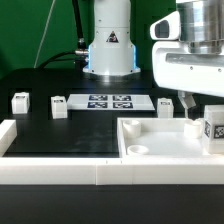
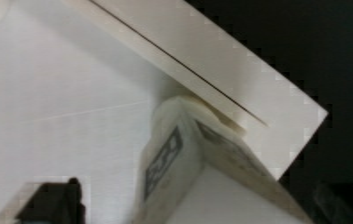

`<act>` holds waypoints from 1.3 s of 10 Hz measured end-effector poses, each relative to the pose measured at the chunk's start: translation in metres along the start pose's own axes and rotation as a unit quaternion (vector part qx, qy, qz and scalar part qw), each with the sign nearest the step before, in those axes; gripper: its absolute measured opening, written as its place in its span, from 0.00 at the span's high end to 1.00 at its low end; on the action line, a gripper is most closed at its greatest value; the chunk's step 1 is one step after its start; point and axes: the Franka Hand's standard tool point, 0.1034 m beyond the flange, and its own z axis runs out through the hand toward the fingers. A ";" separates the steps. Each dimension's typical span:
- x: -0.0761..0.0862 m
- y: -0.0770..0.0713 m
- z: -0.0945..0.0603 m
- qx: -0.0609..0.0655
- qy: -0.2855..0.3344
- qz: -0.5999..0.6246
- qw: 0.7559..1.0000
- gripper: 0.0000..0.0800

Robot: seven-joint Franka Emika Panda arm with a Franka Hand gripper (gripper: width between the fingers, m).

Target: Assemble one leg

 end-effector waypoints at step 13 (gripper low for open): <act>0.007 -0.007 -0.002 -0.022 0.015 -0.444 0.896 0.64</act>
Offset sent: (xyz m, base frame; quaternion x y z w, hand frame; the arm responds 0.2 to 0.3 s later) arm 0.0091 0.0179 0.0024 0.0086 -0.0264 -0.2033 0.9787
